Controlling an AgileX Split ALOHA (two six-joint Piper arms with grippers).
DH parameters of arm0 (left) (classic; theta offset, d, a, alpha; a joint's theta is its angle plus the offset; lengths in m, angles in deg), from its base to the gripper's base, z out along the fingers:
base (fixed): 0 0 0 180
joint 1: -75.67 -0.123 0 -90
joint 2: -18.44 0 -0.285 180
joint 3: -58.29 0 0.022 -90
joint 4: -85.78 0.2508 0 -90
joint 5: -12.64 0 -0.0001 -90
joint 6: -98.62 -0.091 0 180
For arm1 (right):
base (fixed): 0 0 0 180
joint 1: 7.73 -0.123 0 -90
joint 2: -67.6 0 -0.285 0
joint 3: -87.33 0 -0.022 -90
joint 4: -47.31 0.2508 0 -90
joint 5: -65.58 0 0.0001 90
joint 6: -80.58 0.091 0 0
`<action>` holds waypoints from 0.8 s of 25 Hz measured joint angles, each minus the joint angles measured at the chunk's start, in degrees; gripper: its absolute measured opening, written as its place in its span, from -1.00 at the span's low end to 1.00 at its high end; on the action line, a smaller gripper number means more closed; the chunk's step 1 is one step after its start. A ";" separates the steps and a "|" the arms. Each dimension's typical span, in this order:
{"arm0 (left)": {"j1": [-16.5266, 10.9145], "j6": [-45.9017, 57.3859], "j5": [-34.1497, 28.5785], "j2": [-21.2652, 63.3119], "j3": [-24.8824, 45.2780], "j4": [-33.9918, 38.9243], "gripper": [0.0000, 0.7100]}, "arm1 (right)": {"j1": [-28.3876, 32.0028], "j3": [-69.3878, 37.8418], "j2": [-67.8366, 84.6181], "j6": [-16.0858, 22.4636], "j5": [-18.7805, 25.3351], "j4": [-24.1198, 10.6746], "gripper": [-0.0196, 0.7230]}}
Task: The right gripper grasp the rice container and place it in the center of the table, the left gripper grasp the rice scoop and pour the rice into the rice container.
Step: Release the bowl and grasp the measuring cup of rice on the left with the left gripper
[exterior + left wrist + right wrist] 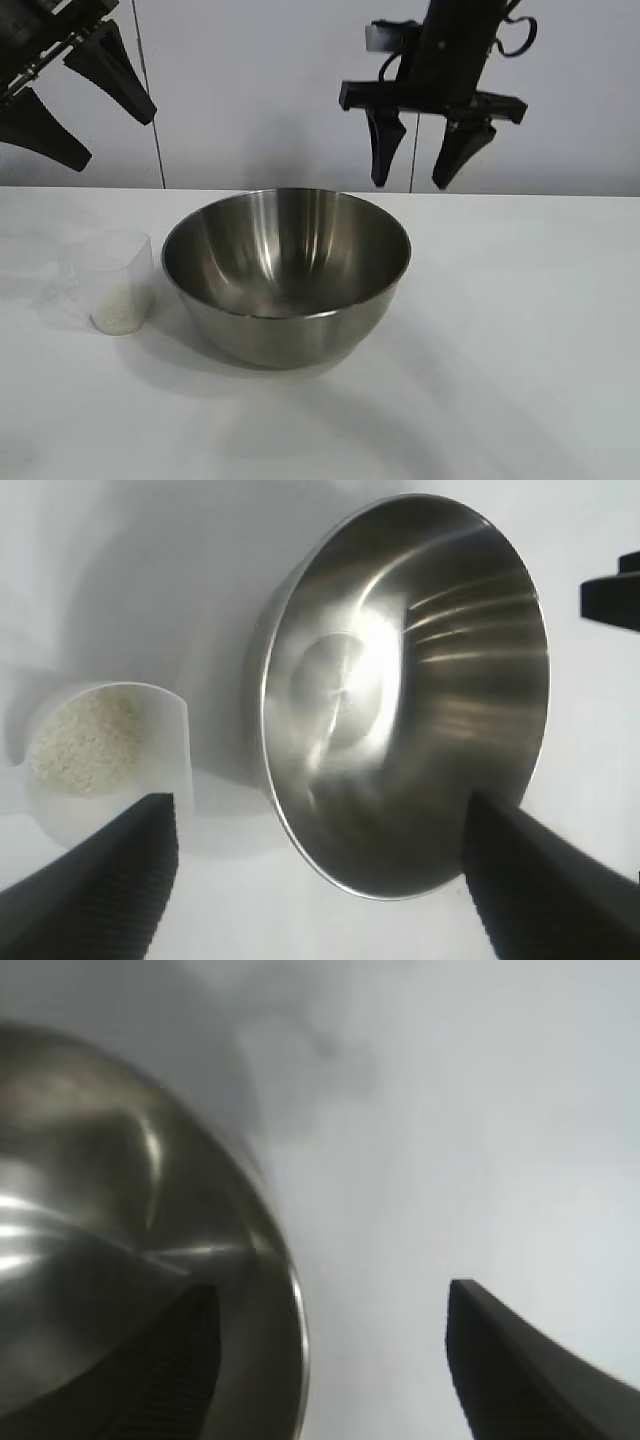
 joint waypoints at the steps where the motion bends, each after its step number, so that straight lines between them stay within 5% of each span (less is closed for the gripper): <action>1: 0.00 0.00 0.00 0.00 0.00 0.00 0.59 | 1.28 0.00 0.57 0.29 0.06 -1.12 0.26; 10: 0.00 0.00 0.03 0.00 0.00 0.00 0.59 | 18.99 0.00 14.26 0.69 0.45 -4.42 0.14; 15: 0.00 0.00 0.76 0.00 0.00 0.00 0.59 | 24.56 0.00 26.37 -0.03 1.33 0.54 -0.01; 20: 0.00 0.00 1.96 0.00 0.00 -0.06 0.59 | 21.08 -1.90 41.88 -5.42 1.49 7.45 -0.04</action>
